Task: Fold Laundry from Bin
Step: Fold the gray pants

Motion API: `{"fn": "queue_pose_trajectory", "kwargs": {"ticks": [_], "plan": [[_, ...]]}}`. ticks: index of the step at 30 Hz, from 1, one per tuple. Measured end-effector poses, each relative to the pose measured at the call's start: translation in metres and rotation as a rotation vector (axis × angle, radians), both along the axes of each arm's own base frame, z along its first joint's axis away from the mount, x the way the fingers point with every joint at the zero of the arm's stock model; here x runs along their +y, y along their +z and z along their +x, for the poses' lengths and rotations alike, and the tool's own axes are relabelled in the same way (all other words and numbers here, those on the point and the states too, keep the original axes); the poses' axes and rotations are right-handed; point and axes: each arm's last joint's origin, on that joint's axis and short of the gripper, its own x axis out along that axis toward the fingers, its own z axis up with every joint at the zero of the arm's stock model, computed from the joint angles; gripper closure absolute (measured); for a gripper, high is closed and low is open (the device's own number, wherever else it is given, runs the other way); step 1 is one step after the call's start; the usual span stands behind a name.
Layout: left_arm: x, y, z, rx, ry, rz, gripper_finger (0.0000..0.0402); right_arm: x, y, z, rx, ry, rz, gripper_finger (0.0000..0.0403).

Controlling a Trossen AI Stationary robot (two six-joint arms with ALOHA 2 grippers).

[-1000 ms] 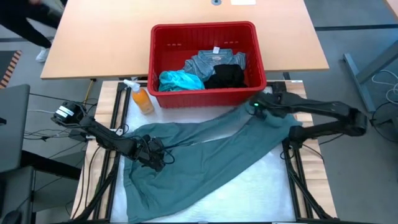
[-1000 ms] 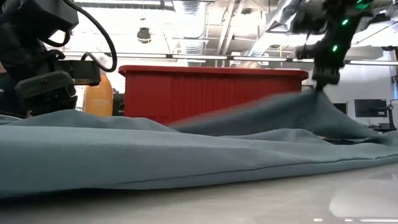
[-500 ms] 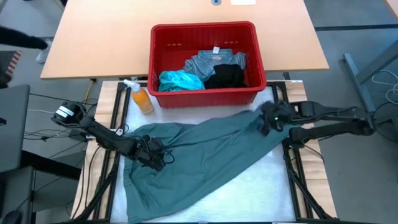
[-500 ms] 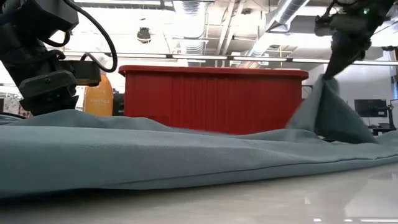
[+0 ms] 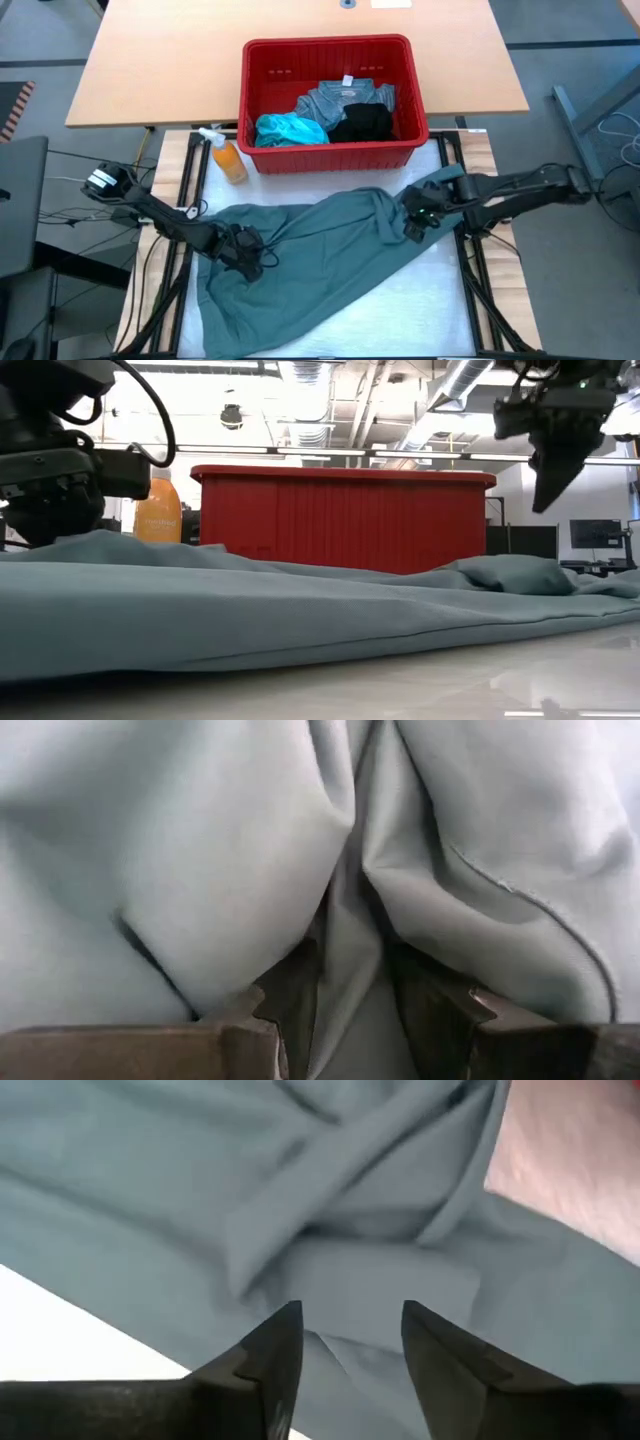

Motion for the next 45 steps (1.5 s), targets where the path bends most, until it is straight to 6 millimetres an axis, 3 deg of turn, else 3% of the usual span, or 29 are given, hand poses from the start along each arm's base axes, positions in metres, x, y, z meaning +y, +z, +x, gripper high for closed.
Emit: {"fn": "queue_pose_trajectory", "kwargs": {"ticks": [3, 9, 18, 24, 28, 34, 38, 45], "plan": [[0.000, 0.000, -0.001, 0.013, -0.004, 0.006, 0.0276, -0.002, -0.012, 0.004, 0.137, 0.001, -0.019, 0.0199], [0.000, -0.001, -0.001, 0.013, -0.009, 0.008, 0.0276, -0.021, -0.032, 0.010, 0.325, -0.192, -0.014, 0.0202], [0.000, -0.001, -0.001, 0.013, -0.024, 0.013, 0.0276, -0.043, -0.041, 0.014, 0.283, -0.205, -0.004, 0.0204], [0.000, -0.001, -0.001, 0.016, -0.048, 0.021, 0.0276, -0.045, -0.072, 0.006, 0.273, -0.196, 0.110, 0.0205], [0.000, -0.001, -0.001, 0.014, -0.047, 0.021, 0.0276, -0.041, -0.071, 0.003, 0.256, -0.164, 0.127, 0.0234], [0.001, -0.001, 0.000, 0.004, -0.041, 0.026, 0.0276, -0.034, -0.055, -0.002, 0.188, -0.114, 0.116, 0.0381], [0.001, 0.001, 0.002, -0.005, -0.032, 0.023, 0.0276, -0.035, -0.024, -0.010, 0.141, -0.126, 0.071, 0.0384], [-0.004, 0.016, 0.015, -0.064, -0.055, 0.053, 0.0276, -0.052, 0.065, -0.047, 0.029, -0.338, -0.285, 0.0389]]}}
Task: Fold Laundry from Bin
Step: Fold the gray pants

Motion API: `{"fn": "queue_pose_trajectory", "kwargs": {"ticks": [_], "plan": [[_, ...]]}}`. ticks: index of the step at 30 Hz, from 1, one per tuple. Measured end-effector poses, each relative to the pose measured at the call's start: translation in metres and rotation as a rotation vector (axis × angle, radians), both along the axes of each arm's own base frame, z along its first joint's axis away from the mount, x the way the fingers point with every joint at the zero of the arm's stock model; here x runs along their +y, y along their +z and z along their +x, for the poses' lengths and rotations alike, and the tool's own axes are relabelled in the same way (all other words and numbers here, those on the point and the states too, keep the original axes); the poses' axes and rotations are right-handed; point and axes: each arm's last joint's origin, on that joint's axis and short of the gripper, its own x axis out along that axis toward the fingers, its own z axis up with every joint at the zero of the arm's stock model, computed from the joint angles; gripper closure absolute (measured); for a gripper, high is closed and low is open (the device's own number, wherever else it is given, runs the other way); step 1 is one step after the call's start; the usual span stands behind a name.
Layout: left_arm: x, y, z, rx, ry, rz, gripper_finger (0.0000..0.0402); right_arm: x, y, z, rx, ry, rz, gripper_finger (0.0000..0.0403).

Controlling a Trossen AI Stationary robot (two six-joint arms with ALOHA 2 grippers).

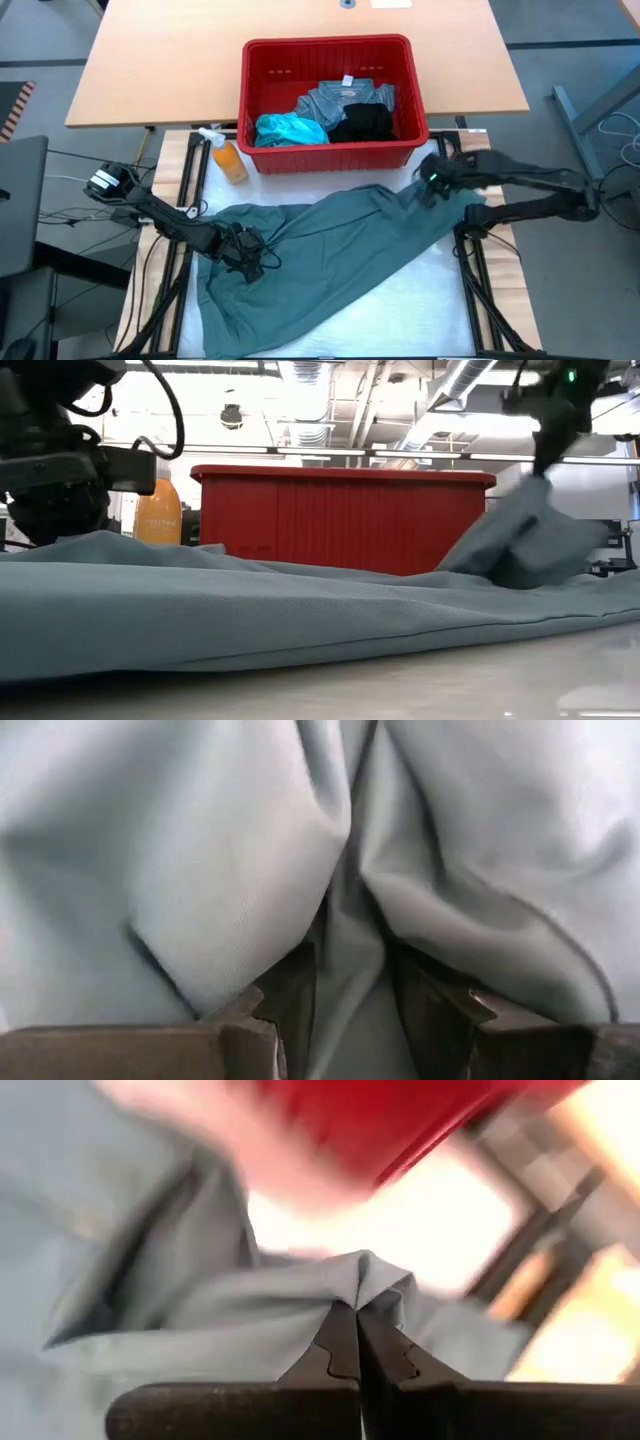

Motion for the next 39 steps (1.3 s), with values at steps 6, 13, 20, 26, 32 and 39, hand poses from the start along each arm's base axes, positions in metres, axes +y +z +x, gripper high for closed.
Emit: {"fn": "queue_pose_trajectory", "kwargs": {"ticks": [6, 13, 20, 26, 32, 39], "plan": [[-0.001, 0.006, 0.003, -0.010, -0.005, 0.006, 0.0276, -0.012, 0.067, -0.030, -0.134, -0.112, -0.286, 0.0390], [-0.002, 0.006, 0.003, -0.007, 0.003, 0.009, 0.0276, -0.024, 0.091, -0.051, -0.069, -0.243, -0.415, 0.0391], [0.000, 0.005, 0.000, 0.023, -0.004, 0.031, 0.0276, -0.043, 0.090, -0.065, 0.121, -0.427, -0.463, 0.0391], [-0.004, 0.006, 0.001, 0.020, -0.048, -0.019, 0.0276, -0.068, 0.084, -0.070, 0.200, -0.502, -0.372, 0.0391], [-0.021, 0.000, 0.002, -0.030, -0.093, -0.135, 0.0276, -0.088, 0.075, -0.067, 0.243, -0.514, -0.293, 0.0391], [-0.024, 0.022, 0.005, -0.112, -0.160, -0.019, 0.0276, -0.095, 0.055, -0.064, 0.318, -0.502, -0.215, 0.0391]]}}
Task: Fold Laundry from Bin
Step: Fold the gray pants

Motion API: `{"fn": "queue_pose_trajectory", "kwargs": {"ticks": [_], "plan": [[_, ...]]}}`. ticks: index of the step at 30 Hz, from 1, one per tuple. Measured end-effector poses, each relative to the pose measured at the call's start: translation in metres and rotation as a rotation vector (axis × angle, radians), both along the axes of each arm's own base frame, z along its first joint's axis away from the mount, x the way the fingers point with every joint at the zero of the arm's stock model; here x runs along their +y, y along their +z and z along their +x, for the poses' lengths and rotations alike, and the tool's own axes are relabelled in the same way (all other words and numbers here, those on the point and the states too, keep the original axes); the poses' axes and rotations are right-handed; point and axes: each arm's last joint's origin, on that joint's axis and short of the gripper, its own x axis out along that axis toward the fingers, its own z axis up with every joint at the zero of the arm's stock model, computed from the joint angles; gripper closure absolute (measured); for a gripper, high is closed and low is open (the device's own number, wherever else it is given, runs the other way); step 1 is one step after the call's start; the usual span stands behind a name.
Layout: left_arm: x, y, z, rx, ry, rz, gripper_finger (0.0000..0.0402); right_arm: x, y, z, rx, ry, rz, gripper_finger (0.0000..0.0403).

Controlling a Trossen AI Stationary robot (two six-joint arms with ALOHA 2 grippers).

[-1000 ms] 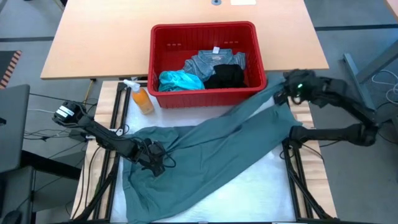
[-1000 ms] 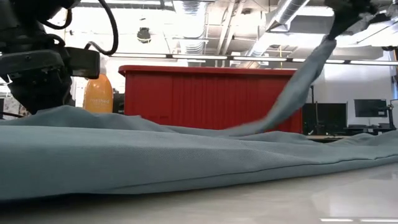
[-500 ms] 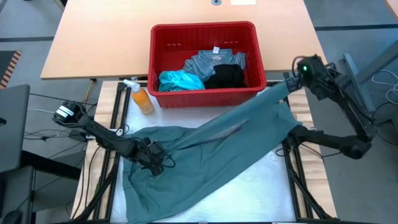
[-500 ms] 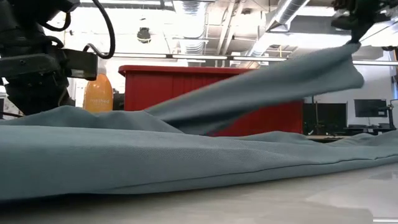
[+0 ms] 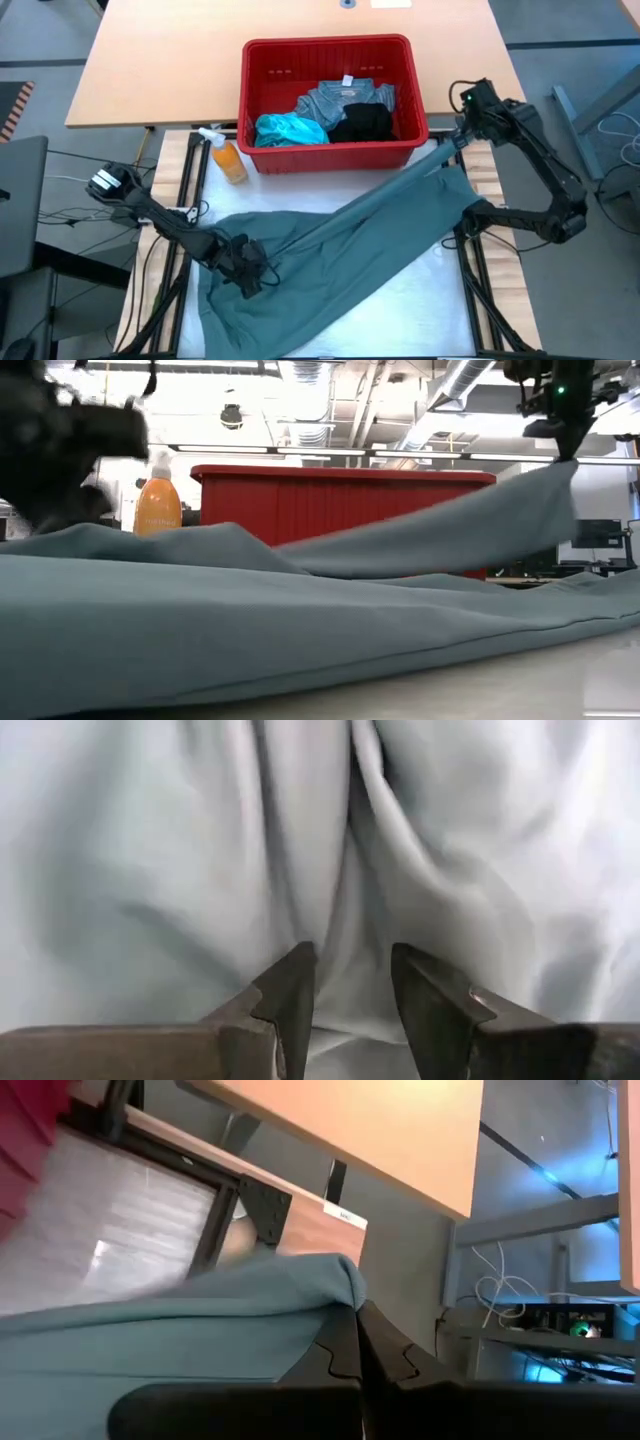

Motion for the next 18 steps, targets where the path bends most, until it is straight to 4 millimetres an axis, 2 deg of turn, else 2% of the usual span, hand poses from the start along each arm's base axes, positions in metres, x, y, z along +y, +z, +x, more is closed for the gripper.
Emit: {"fn": "queue_pose_trajectory", "kwargs": {"ticks": [4, 7, 11, 18], "plan": [[0.020, 0.037, -0.005, -0.011, 0.025, 0.124, 0.0276, -0.002, -0.001, -0.001, 0.012, 0.001, 0.011, 0.0391], [0.040, 0.055, -0.015, 0.024, 0.082, 0.208, 0.0276, -0.001, -0.001, -0.001, 0.013, 0.005, 0.012, 0.0391], [0.071, 0.048, -0.025, 0.225, 0.142, 0.250, 0.0272, -0.002, -0.001, -0.001, 0.015, 0.010, 0.015, 0.0390], [0.106, 0.047, -0.016, 0.281, 0.110, 0.273, 0.0225, -0.001, -0.003, 0.002, -0.051, 0.082, 0.064, 0.0390]]}}
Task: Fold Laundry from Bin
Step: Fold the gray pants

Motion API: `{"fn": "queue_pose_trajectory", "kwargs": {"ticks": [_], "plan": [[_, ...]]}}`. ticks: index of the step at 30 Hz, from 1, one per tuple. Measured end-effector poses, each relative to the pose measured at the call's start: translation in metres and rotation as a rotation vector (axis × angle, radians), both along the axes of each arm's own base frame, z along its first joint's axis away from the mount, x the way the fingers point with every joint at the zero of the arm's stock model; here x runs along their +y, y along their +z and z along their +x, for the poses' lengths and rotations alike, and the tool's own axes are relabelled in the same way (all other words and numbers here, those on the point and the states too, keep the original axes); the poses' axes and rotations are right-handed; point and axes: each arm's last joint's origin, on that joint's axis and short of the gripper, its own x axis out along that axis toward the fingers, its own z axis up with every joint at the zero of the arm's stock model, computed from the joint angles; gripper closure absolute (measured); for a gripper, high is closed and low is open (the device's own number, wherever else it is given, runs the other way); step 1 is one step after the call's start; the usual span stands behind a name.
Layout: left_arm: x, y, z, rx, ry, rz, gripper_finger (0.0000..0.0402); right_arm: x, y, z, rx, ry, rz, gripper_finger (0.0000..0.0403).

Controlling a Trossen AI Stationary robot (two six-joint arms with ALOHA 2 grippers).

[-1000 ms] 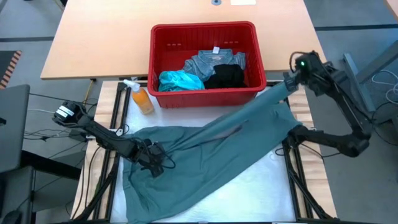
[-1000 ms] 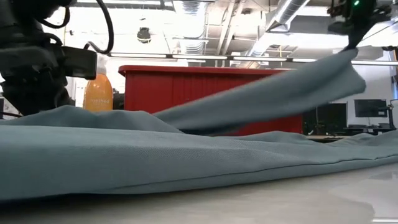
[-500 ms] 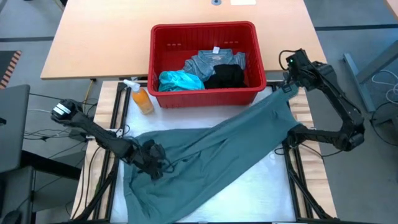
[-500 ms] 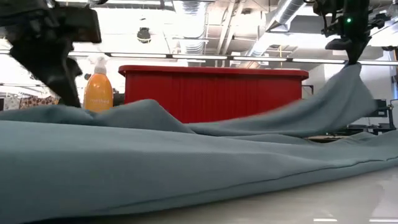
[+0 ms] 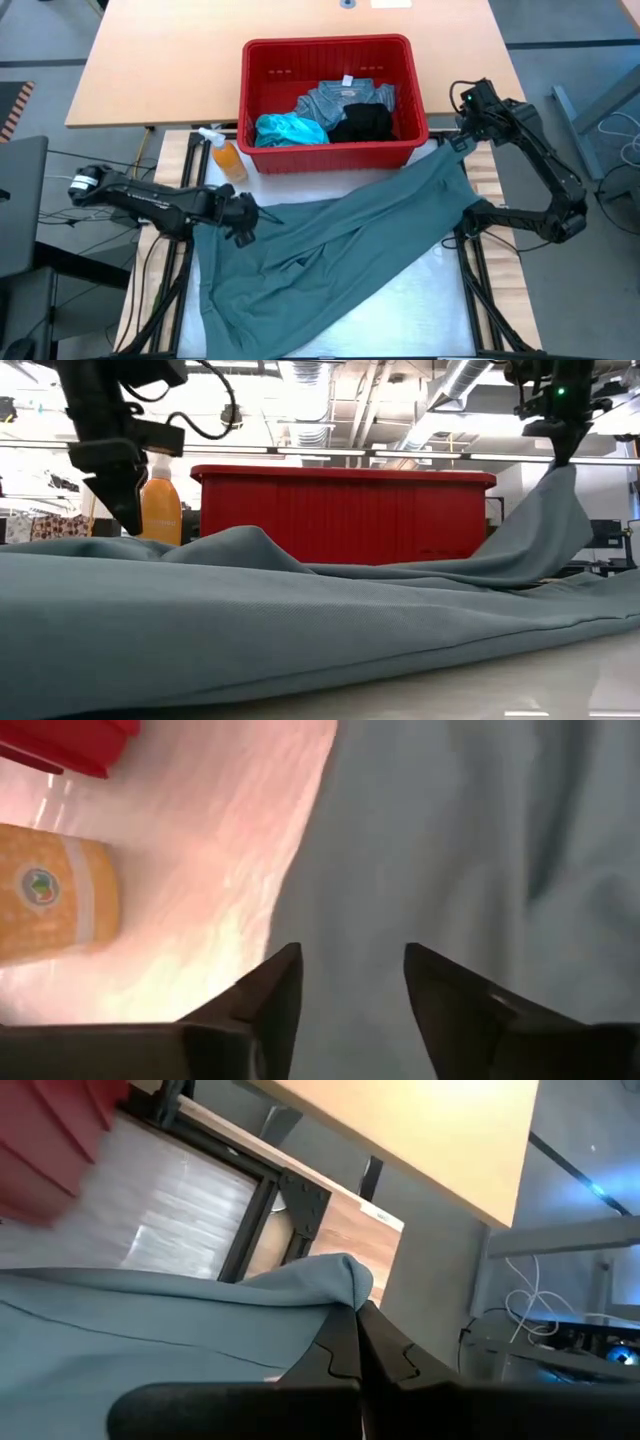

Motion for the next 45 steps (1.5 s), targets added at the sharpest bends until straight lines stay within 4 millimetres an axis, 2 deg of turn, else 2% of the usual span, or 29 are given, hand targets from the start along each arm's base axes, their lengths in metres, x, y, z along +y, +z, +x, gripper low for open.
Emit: {"fn": "queue_pose_trajectory", "kwargs": {"ticks": [6, 14, 18, 21, 23, 24, 26, 30, 36, 41, 45], "plan": [[0.022, -0.015, 0.007, 0.098, -0.013, -0.009, 0.0181, -0.001, 0.001, 0.000, 0.004, 0.015, -0.008, 0.0390], [0.036, -0.065, 0.016, 0.271, -0.018, -0.112, 0.0176, -0.001, 0.001, 0.000, 0.012, 0.024, -0.004, 0.0390], [0.038, -0.074, 0.021, 0.306, -0.038, -0.130, 0.0209, -0.001, 0.001, 0.000, 0.019, 0.033, -0.001, 0.0390], [0.038, -0.072, 0.022, 0.308, -0.063, -0.159, 0.0286, -0.001, 0.001, 0.000, 0.020, 0.034, -0.001, 0.0390], [0.038, -0.067, 0.021, 0.308, -0.056, -0.158, 0.0360, -0.001, 0.000, 0.000, 0.010, 0.019, -0.002, 0.0390], [0.038, -0.064, 0.021, 0.302, -0.037, -0.153, 0.0379, -0.001, -0.001, 0.001, 0.008, 0.018, -0.001, 0.0390], [0.038, -0.056, 0.017, 0.298, -0.013, -0.129, 0.0391, -0.001, -0.006, 0.002, 0.014, 0.023, 0.000, 0.0390], [0.032, -0.030, 0.008, 0.263, 0.012, -0.074, 0.0399, 0.002, -0.018, 0.001, 0.077, 0.012, -0.051, 0.0390], [0.017, 0.030, -0.014, 0.130, 0.034, -0.002, 0.0400, 0.004, -0.034, -0.005, 0.067, -0.018, -0.122, 0.0390], [0.006, 0.081, -0.042, 0.043, 0.106, 0.082, 0.0401, 0.005, -0.035, -0.008, 0.028, -0.030, -0.213, 0.0390], [-0.001, 0.108, -0.057, -0.040, 0.134, 0.077, 0.0401, 0.009, -0.032, -0.010, -0.020, -0.039, -0.292, 0.0390]]}}
